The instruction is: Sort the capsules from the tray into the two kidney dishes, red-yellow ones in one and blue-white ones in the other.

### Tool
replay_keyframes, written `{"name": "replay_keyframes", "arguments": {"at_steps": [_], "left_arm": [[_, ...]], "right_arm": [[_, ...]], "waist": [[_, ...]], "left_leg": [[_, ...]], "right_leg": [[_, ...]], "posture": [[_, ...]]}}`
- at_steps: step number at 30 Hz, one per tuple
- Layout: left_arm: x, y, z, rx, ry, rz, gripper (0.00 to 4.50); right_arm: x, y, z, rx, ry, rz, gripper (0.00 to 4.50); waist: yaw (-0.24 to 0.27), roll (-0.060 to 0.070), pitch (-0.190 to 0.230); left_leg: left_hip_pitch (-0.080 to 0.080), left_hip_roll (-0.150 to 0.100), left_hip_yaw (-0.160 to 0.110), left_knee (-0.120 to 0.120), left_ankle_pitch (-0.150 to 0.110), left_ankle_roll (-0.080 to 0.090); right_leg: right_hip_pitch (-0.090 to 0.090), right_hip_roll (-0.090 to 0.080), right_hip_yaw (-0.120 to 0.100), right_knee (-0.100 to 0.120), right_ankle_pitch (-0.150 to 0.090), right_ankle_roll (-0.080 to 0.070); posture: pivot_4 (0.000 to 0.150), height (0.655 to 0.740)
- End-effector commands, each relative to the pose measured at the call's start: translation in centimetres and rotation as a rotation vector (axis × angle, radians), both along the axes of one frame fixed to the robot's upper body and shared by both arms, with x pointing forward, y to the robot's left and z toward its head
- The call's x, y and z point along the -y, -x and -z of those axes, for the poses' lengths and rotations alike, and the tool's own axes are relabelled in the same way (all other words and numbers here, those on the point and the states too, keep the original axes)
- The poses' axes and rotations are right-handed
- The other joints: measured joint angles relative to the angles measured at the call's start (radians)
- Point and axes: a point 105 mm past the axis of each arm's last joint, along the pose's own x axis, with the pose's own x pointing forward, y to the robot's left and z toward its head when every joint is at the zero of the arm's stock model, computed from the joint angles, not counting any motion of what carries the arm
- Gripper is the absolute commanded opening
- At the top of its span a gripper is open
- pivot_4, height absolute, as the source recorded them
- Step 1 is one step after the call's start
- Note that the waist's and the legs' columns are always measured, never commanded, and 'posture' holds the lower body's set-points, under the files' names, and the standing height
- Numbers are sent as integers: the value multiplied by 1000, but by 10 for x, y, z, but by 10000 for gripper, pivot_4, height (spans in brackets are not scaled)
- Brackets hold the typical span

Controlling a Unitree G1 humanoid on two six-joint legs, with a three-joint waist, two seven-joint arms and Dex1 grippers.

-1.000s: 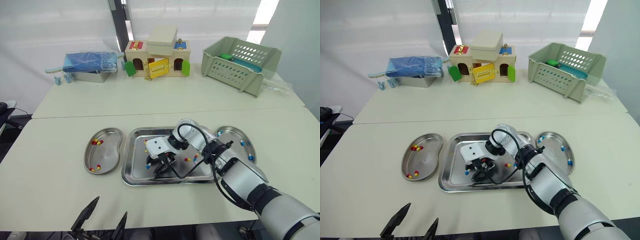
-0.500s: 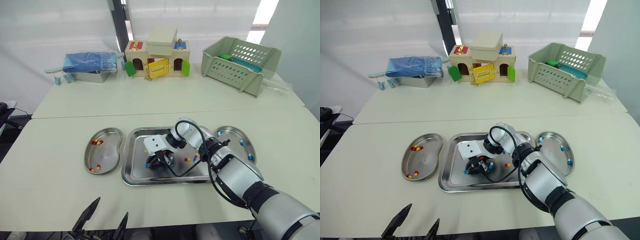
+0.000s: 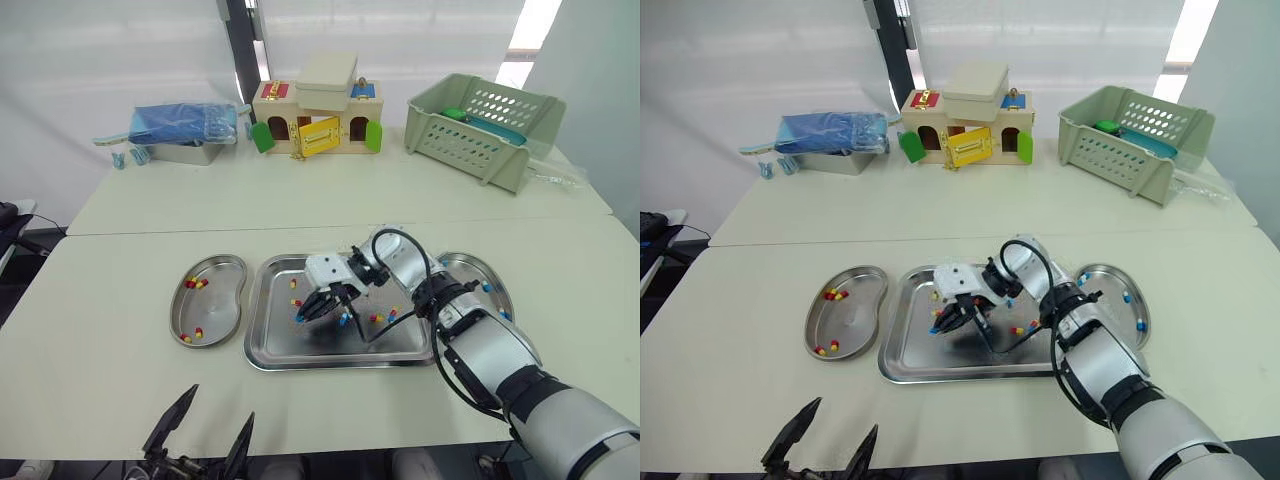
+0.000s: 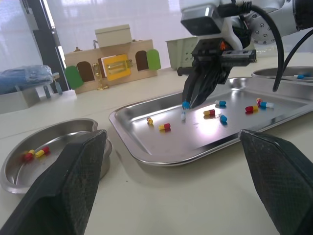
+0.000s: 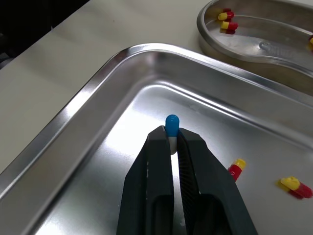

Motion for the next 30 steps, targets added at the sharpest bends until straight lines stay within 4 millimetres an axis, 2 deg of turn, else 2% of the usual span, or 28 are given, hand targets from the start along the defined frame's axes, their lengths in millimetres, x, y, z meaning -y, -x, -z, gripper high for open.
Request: {"name": "replay_keyframes", "arguments": {"at_steps": [1, 3, 7, 8, 14, 20, 22, 26, 28, 30], "left_arm": [[6, 0, -5, 10, -9, 31, 45000], [9, -1, -7, 19, -15, 52, 45000], [8, -11, -12, 39, -28, 85, 45000], [9, -11, -13, 42, -33, 99, 45000], [24, -14, -18, 52, -61, 242, 45000], [32, -16, -21, 59, -84, 371, 45000], [32, -18, -21, 63, -94, 402, 45000], [31, -21, -22, 60, -95, 419, 45000], [30, -23, -23, 61, -94, 419, 45000], [30, -24, -24, 59, -93, 416, 45000]], "right_arm": [[10, 4, -35, -5, -114, -7, 198], [23, 4, -45, -15, -142, 27, 198], [73, -4, -53, -12, -155, 194, 198], [82, -5, -53, -9, -150, 226, 198], [175, -7, -45, -3, -48, 520, 198], [242, -5, -39, 25, 34, 763, 198], [257, -2, -33, 28, 70, 815, 198], [272, 2, -20, 19, 129, 865, 198], [274, 4, -16, 2, 137, 876, 7550], [276, 5, -13, -8, 141, 885, 11391]], "waist": [[2, 0, 0], [4, 0, 0], [23, 0, 0], [28, 0, 0], [37, -1, 0], [33, -1, 0], [34, -1, 0], [32, -1, 1], [31, -1, 1], [32, -1, 1]], "left_leg": [[0, 0, 0, 0, 0, 0], [-1, 0, 0, 0, 0, 0], [-1, 0, -1, 1, 0, 0], [-1, 0, -1, 1, 0, 0], [-2, -1, 0, 1, 0, 0], [-1, 0, 1, 1, 0, 0], [-1, 0, 1, 1, 0, 0], [-1, 0, 1, 1, 0, 0], [-1, 0, 2, 1, 0, 0], [-1, 0, 1, 1, 0, 0]], "right_leg": [[0, 0, 0, 0, 0, 0], [0, 0, 0, 0, 0, 0], [0, 0, -1, 0, 0, 0], [0, 0, -1, 0, 0, 0], [1, 0, -1, -1, 0, 0], [1, 0, -1, -1, 0, 0], [1, 0, -1, -1, 0, 0], [2, 0, -1, -1, 0, 0], [2, 0, 0, -1, 0, 0], [2, 0, 0, -1, 0, 0]], "posture": [[1500, 7400], [1500, 7400], [1500, 7400], [1500, 7400], [1500, 7400], [1500, 7400], [1500, 7400], [1500, 7400], [1500, 7400], [1500, 7400]]}}
